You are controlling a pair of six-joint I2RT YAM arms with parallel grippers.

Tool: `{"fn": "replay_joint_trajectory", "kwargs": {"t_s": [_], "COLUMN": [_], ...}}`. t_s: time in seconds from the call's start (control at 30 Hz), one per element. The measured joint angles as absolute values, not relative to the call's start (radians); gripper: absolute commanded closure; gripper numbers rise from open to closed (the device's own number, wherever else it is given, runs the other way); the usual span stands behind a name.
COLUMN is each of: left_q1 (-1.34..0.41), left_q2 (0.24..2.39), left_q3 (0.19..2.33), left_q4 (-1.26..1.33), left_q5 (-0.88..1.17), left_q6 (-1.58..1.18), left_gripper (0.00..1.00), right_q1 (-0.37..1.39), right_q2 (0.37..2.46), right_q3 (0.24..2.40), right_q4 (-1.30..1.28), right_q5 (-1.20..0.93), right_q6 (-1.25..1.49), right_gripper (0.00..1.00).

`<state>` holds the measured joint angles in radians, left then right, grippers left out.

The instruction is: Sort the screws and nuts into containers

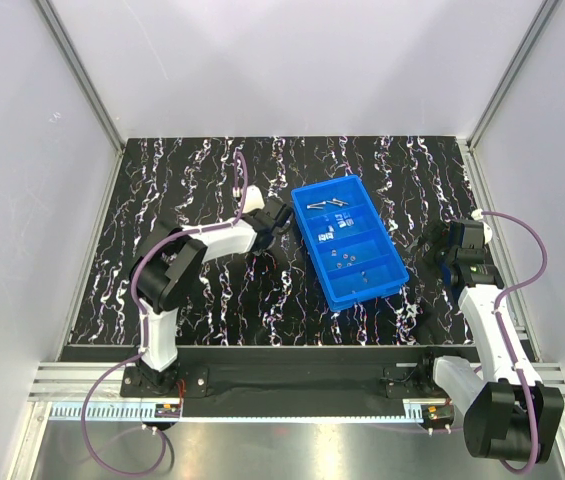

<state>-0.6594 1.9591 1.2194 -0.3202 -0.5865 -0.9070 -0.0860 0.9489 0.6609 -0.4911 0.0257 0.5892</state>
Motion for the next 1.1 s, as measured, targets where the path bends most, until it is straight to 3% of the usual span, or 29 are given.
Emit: {"fn": "replay_joint_trajectory", "kwargs": {"t_s": [0.2,0.27,0.37,0.43,0.6,1.1], "left_q1": [-0.662,-0.662,-0.662,-0.662,-0.667,-0.698], "left_q2": [1.957,1.957,1.957,1.957,1.956,1.933], "left_q3": [1.201,1.2,1.196,1.196,1.194,1.163], "left_q4": [-0.286,-0.28,-0.271,-0.268,-0.241,-0.258], "left_q5": [-0.595,-0.595,-0.595,-0.592,-0.575,-0.59], "left_q6": [-0.906,-0.906,-0.905,-0.899,-0.89,-0.888], "left_gripper": [0.81,0.81,0.78,0.66,0.57,0.7], "right_q1": [-0.086,-0.086,-0.086,-0.086,-0.086,-0.086], "right_q2": [0.949,0.949,0.949,0.948,0.944,0.944], "right_q3": [0.659,0.659,0.659,0.659,0.659,0.659], "right_q4": [-0.491,-0.491,-0.491,-0.491,-0.491,-0.491], "right_q5": [0.025,0.025,0.025,0.025,0.025,0.025], "right_q6": [0.59,0.59,0.59,0.59,0.59,0.593], "right_gripper": [0.0,0.0,0.0,0.0,0.0,0.0]}}
